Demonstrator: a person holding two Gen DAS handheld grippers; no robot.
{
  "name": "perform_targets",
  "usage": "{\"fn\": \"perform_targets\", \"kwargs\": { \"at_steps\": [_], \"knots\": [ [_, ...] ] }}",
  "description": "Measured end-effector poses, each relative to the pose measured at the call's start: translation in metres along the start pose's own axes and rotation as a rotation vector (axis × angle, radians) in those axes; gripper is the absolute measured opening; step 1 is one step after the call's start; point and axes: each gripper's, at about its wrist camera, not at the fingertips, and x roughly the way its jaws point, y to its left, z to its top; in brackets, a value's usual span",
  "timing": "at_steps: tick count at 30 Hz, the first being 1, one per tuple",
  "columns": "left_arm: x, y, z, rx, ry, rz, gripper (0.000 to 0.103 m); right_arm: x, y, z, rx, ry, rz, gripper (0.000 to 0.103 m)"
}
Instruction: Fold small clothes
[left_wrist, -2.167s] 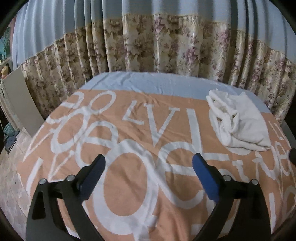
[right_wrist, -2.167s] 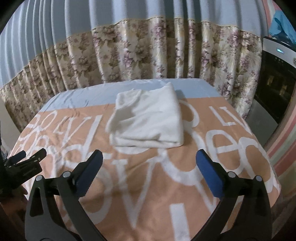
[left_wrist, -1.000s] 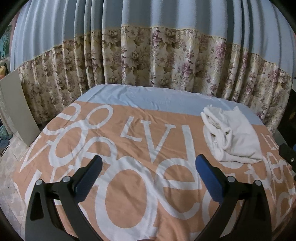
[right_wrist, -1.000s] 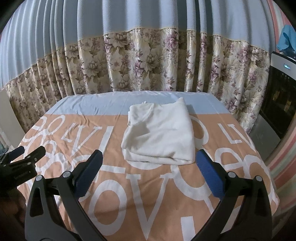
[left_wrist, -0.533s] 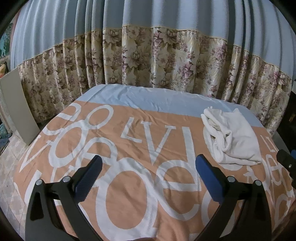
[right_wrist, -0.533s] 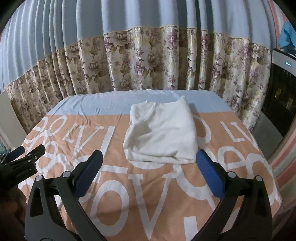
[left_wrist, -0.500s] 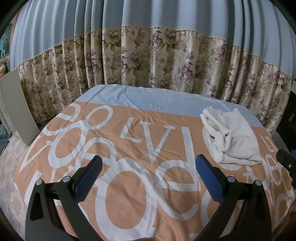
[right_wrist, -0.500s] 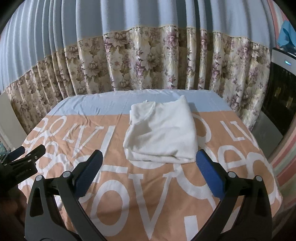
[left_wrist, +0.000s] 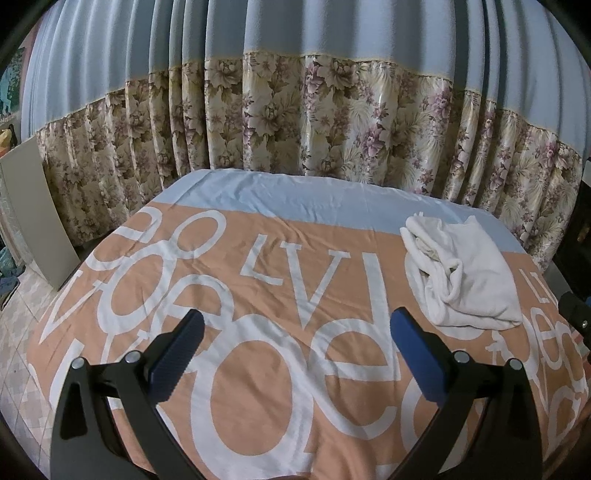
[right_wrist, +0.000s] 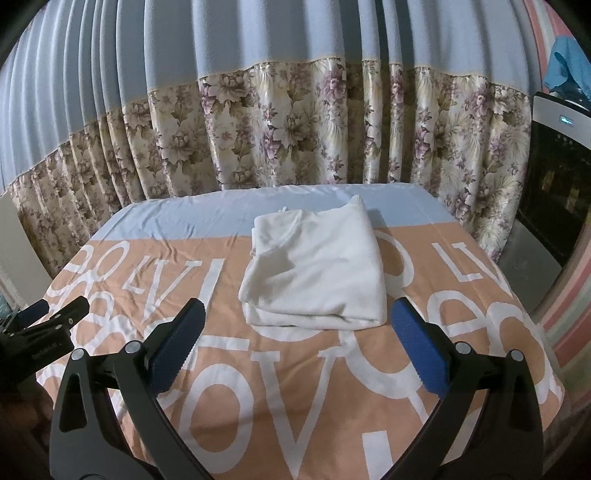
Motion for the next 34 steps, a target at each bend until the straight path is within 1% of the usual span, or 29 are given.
{"fn": "perform_targets", "kwargs": {
  "at_steps": [6,23,30,34],
  "knots": [
    [-0.0025,0.0002,0.0007,0.002,-0.004,0.005,0.101,-0.0002,0.0004,-0.0012,-0.009,-0.009,-0.004,0.1],
    [-0.0046,-0.0059,0.003,0.02,-0.021,0.001,0.101,0.0064,0.0015,-0.0049,-0.018,0.011,0.003,0.1],
    [0.0002,-0.0038,0.0017,0.004,0.013,-0.023,0.101,0.0069,0.0019,-0.005,-0.019,0.012,0.004,0.1],
    [0.0009,-0.0027,0.0011,0.007,0.01,-0.034,0.101,0.0076,0.0027,-0.0052,-0.019,0.012,0.006,0.1]
  ]
}}
